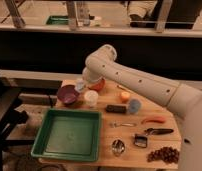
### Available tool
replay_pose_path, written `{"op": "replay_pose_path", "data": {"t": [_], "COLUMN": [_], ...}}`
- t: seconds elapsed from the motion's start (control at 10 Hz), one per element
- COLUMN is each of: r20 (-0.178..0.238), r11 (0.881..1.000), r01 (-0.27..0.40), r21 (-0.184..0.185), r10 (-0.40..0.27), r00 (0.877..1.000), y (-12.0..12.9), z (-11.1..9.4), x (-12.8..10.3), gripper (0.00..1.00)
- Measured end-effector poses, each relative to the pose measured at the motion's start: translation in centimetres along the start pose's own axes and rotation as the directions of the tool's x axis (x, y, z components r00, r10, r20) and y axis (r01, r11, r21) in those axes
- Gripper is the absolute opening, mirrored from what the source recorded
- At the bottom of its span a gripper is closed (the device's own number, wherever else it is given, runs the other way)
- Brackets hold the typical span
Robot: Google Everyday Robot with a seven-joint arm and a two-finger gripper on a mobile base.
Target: Place towel in purple bowl
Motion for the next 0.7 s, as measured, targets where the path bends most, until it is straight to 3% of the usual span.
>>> {"op": "replay_pose_path", "data": {"t": [0.7], "r20": [0.046], "r11": [0.999], "r01": [0.054], "r21": [-0.004], "r10": [-0.053], "r00": [0.998], "y": [-1.8], "z": [2.1], "x": [-1.4], "gripper": [0.00]}}
